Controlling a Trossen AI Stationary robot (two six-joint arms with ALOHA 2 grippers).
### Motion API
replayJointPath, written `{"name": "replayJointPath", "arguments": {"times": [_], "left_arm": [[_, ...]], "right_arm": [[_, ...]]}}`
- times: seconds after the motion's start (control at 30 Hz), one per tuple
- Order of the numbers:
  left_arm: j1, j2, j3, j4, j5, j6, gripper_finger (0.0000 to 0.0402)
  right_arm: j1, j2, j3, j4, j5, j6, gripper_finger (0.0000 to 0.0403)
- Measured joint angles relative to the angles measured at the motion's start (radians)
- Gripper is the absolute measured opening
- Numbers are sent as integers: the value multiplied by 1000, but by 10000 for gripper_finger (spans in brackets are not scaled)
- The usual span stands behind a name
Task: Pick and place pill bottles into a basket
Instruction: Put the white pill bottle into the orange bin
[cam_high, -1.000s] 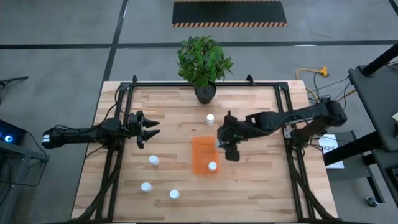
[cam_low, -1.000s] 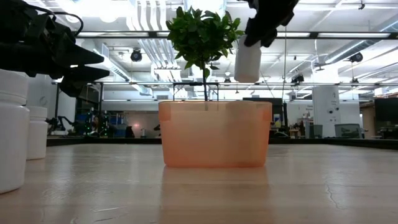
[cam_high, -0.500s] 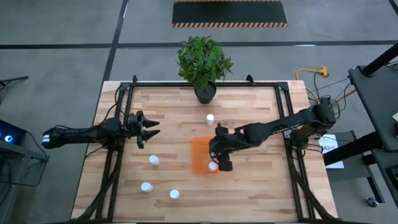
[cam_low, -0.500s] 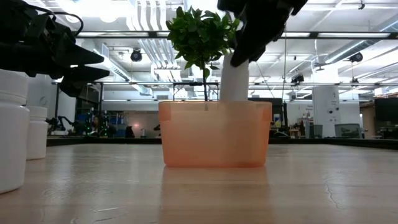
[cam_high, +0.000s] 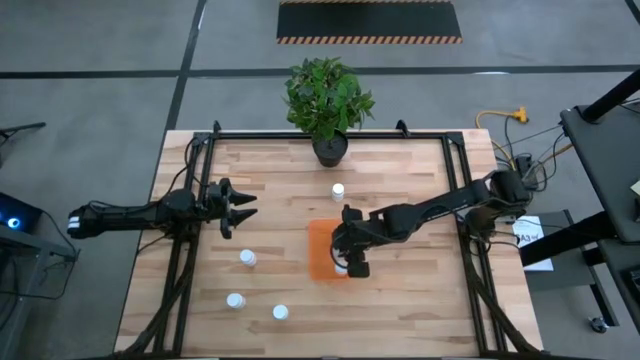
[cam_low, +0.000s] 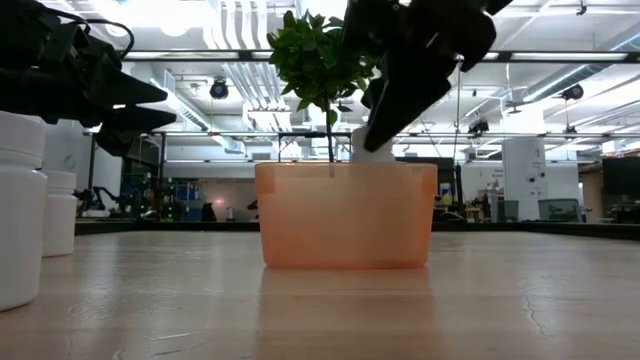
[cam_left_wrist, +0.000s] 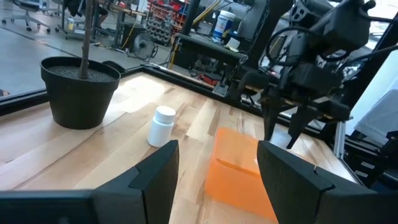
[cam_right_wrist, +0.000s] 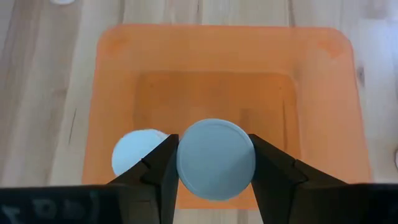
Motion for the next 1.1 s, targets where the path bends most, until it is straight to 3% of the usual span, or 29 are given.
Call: {"name": "replayJointPath", "arguments": {"times": [0.8,1.1], "left_arm": [[0,3,0,0,0,0,200],[0,3,0,0,0,0,200]], "right_arm": [[-28,8,-99,67,0,-19,146],[-28,3,-99,67,0,-54,267]]}}
